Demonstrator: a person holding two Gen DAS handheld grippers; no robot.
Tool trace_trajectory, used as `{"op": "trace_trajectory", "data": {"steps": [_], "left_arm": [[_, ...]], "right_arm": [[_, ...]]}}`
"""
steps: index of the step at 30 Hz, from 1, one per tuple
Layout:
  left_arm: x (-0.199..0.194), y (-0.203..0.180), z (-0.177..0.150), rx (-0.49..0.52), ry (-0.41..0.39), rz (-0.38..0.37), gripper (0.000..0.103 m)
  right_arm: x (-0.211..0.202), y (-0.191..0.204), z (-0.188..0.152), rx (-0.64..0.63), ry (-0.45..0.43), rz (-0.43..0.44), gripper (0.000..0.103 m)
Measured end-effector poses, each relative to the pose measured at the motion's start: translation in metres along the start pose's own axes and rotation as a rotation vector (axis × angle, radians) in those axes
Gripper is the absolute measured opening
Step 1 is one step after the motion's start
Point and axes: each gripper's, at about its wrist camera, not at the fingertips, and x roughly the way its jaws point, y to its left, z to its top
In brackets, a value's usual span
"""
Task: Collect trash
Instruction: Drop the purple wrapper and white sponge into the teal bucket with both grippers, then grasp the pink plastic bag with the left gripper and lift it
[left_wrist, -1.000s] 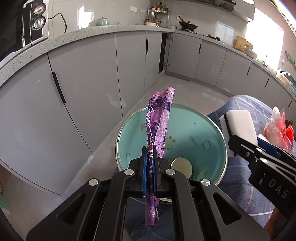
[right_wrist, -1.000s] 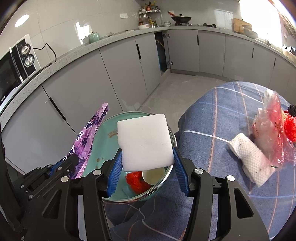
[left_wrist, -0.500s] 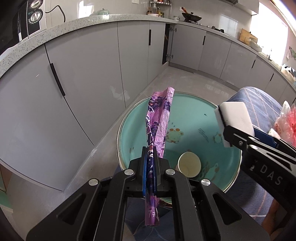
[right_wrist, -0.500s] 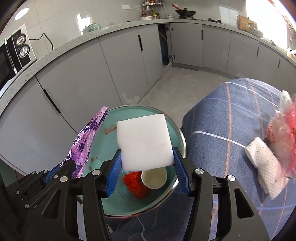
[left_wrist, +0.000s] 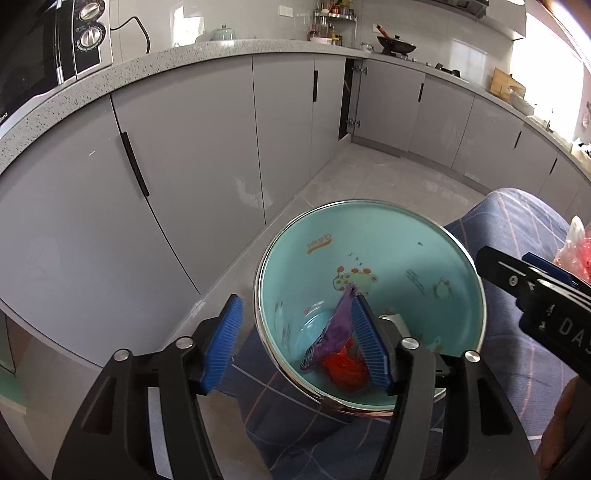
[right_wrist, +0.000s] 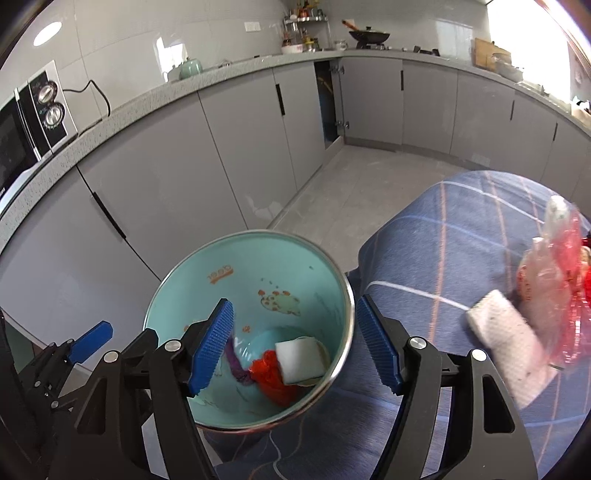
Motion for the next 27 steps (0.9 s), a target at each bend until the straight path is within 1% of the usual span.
{"op": "trace_trajectory", "data": {"steps": [1,3,5,10,12,14,17,21,27], "left_arm": [[-0.003,-0.001,0.0,-0.001,-0.005,-0.009,0.064],[-0.01,-0.005,0.0,-0.004,-0.016,-0.023,0.073],[-0.018,-0.009,0.0,-0.005,-0.034,-0.035,0.078],[-0.038,-0.03,0.002,0.032,-0.085,-0.041,0.086],[-0.043,-0.034,0.004,0.037,-0.095,-0.054,0.092],[-0.051,-0.042,0.005,0.047,-0.109,-0.066,0.095],[-0.059,-0.054,0.004,0.075,-0.127,-0.07,0.096],[-0.062,-0.073,0.002,0.111,-0.126,-0.077,0.096],[-0.064,-0.108,-0.008,0.165,-0.107,-0.126,0.096]], "right_arm": [[-0.006,-0.002,0.0,0.003,-0.012,-0.007,0.069],[-0.015,-0.006,0.001,0.004,-0.029,-0.017,0.071],[-0.024,-0.011,0.001,0.009,-0.041,-0.032,0.072],[-0.046,-0.028,-0.001,0.044,-0.075,-0.049,0.073],[-0.056,-0.039,-0.003,0.059,-0.089,-0.064,0.077],[-0.066,-0.052,-0.006,0.086,-0.105,-0.09,0.078],[-0.077,-0.07,-0.013,0.119,-0.121,-0.112,0.078],[-0.092,-0.102,-0.023,0.173,-0.134,-0.154,0.078],[-0.116,-0.142,-0.043,0.231,-0.159,-0.22,0.078]]}}
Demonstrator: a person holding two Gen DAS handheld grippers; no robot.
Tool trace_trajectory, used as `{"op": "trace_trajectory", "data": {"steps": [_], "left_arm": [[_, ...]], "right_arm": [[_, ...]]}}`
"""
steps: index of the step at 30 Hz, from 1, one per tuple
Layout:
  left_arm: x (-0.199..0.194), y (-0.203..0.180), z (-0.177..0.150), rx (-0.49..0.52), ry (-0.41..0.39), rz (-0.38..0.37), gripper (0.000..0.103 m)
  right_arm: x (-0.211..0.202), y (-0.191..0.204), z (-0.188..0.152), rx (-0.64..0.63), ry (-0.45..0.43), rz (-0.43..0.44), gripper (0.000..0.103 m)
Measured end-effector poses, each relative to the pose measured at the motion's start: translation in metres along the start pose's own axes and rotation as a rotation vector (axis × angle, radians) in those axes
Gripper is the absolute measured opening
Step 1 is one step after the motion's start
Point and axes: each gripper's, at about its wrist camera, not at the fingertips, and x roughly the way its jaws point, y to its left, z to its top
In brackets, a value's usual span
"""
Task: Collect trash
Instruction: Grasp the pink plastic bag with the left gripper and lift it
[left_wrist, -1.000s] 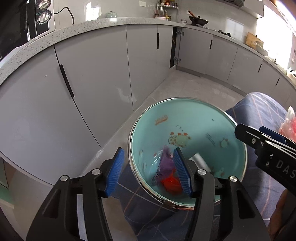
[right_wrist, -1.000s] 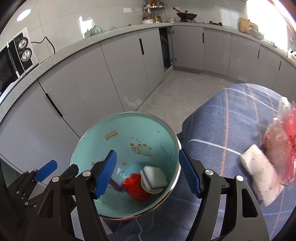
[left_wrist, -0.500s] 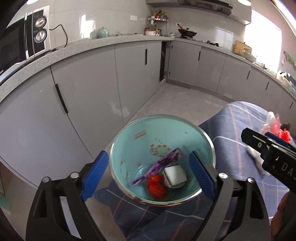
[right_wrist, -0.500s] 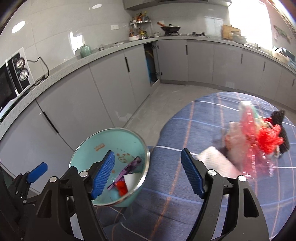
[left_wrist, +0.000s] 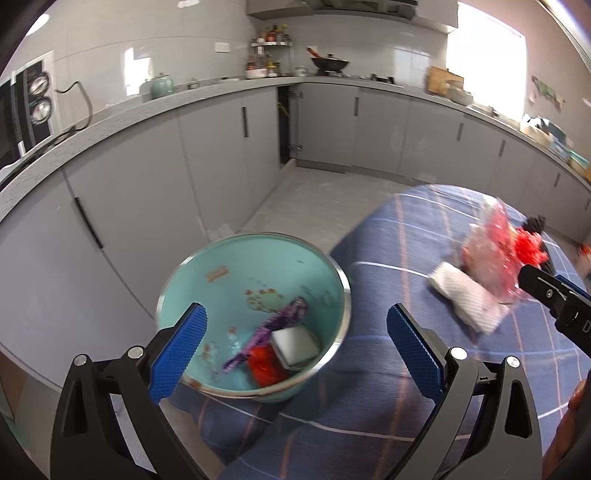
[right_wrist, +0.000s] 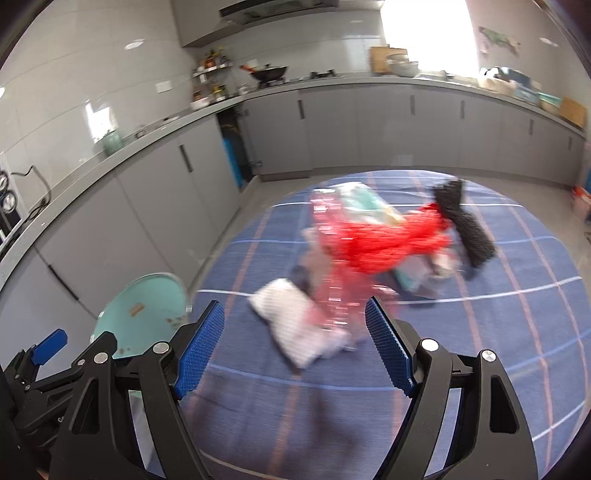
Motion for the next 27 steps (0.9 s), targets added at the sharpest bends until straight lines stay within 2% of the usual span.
{"op": "trace_trajectory", "data": {"steps": [6,13,19,27], "left_arm": [[0.003,-0.032,-0.005,0.028,0.005,-0.029,0.096],[0.007,-0.07,-0.009,0.114,0.001,-0.044,0.096],[0.009,-0.086,-0.007,0.13,-0.002,-0.058,0.096],[0.016,-0.117,0.008,0.157,-0.017,-0.13,0.094]], "right_arm": [[-0.011,-0.033,-0.006,0.035,-0.02,-0.062,0.078],[-0.015,-0.06,-0.014,0.063,-0.019,-0.087,0.078],[-0.012,-0.074,-0.013,0.084,-0.021,-0.089,0.077],[-0.008,-0.1,-0.003,0.109,-0.035,-0.111,0.077]]}}
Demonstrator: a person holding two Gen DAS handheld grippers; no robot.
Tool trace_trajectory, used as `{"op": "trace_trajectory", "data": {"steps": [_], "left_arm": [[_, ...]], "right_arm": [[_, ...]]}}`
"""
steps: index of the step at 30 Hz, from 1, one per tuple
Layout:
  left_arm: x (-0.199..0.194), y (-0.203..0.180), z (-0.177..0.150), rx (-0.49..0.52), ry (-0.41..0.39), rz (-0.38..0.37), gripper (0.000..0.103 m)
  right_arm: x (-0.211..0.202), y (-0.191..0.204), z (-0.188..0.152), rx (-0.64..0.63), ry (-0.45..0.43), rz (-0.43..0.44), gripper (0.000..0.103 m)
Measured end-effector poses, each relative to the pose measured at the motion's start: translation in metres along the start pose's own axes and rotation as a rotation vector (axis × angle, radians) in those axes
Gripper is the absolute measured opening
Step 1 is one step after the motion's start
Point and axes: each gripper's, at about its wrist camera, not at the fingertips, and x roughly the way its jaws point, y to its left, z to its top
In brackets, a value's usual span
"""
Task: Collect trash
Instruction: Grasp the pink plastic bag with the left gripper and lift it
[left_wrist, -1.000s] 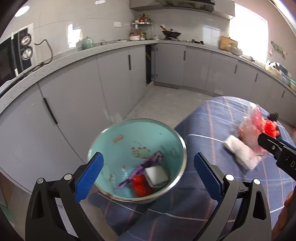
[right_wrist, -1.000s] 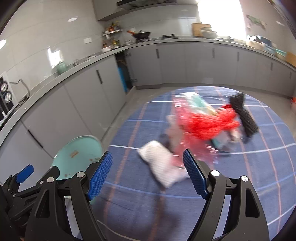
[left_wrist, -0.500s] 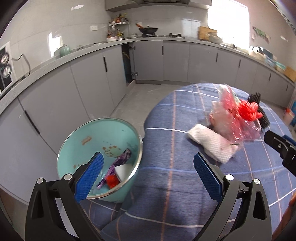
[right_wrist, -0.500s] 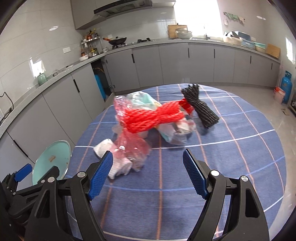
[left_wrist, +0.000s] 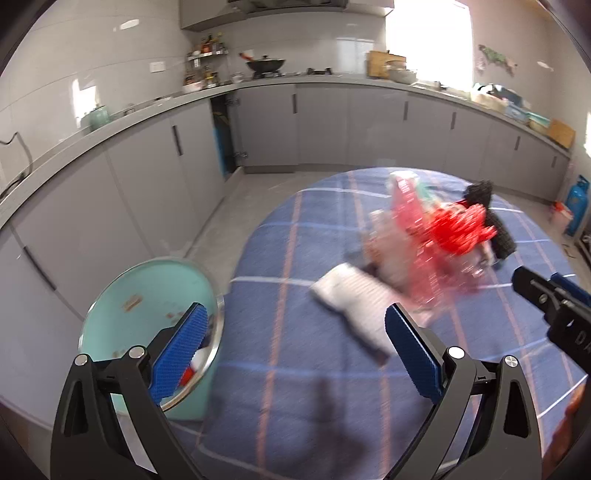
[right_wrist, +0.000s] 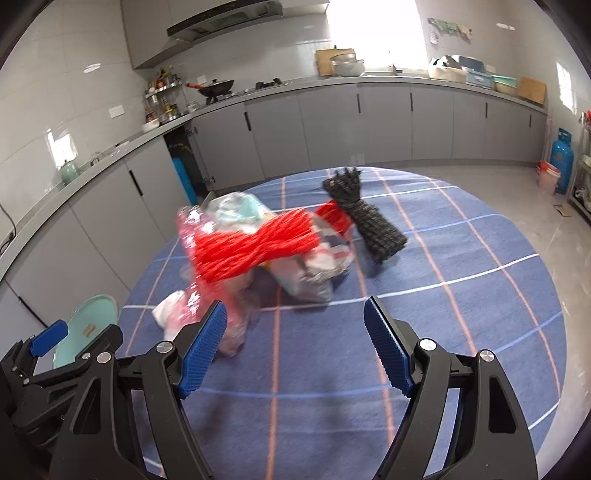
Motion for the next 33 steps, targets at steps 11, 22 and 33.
{"op": "trace_trajectory", "data": {"steps": [11,22,33], "left_arm": [[0.032,-0.053,0.026,0.025,0.016,-0.123,0.088],[0.067,-0.071,0.021,0.044,0.1,-0.209,0.034],[0.01,-0.045,0.021,0.073,-0.033,-0.202,0.02]], "right_arm": [[0.008,-0.029,0.013,0.034,-0.007,-0.015,0.071],[0.012,-0.05,0.013,0.084,0.005,-0.012,0.071],[0.022,-0.026,0.023,0.097,0.008,0.031,0.071]]}}
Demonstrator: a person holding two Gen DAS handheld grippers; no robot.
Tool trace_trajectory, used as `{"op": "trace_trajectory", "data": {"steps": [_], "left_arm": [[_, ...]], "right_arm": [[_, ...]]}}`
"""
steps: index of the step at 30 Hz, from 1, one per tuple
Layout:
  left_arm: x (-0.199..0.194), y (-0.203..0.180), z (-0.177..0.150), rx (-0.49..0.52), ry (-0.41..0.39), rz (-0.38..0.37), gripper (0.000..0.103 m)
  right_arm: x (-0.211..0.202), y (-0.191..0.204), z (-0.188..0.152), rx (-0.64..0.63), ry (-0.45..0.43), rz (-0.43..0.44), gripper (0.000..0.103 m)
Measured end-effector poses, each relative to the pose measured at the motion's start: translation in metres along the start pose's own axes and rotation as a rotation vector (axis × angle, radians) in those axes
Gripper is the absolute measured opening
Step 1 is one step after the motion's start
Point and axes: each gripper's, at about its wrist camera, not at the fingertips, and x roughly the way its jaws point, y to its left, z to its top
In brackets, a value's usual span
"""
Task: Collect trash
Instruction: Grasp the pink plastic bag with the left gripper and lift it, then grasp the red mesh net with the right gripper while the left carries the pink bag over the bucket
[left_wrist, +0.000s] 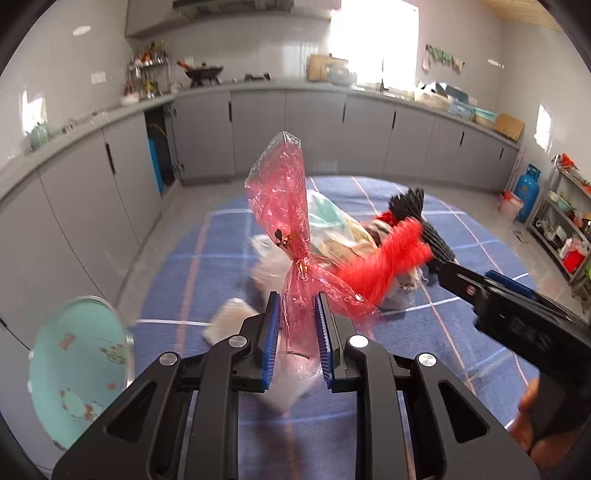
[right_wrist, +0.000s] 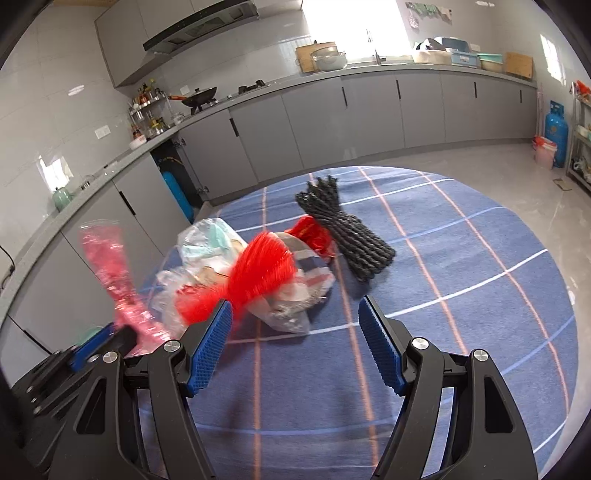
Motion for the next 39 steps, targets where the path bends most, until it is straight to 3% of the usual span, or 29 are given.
{"op": "trace_trajectory", "data": {"steps": [6,18,19,20,22,29,35,39], "left_arm": [[-0.017,0.024,-0.009,-0.009,-0.033,0.101,0.02],[-0.019,0.065,-0.017,-0.093,-0.004,0.127,0.02],[-0.019,0.067,-0.016,-0.098,-0.005,0.129,0.02],[-0.021,0.069,-0.017,-0.1,-0.005,0.129,0.02],[-0.023,0.071,-0.018,-0.103,-0.007,0.129,0.02],[-0.023,0.076,-0.023,-0.124,0.007,0.123,0.021],[-0.035,0.077,-0.026,-0.127,-0.007,0.119,0.021],[-0.043,0.082,-0.027,-0.132,-0.012,0.134,0.021]], "right_arm": [[0.021,0.017,-0.001,0.039,0.054,0.021,0.071],[0.062,0.011,-0.023,0.123,0.17,-0.054,0.071],[0.064,0.011,-0.023,0.118,0.175,-0.06,0.065],[0.067,0.012,-0.024,0.112,0.186,-0.059,0.05],[0.069,0.012,-0.027,0.111,0.206,-0.05,0.036],[0.043,0.005,-0.031,0.102,0.156,-0.05,0.021],[0.001,0.004,-0.019,0.086,0.042,-0.045,0.019],[-0.022,0.024,-0.009,0.048,-0.024,-0.021,0.019]]}}
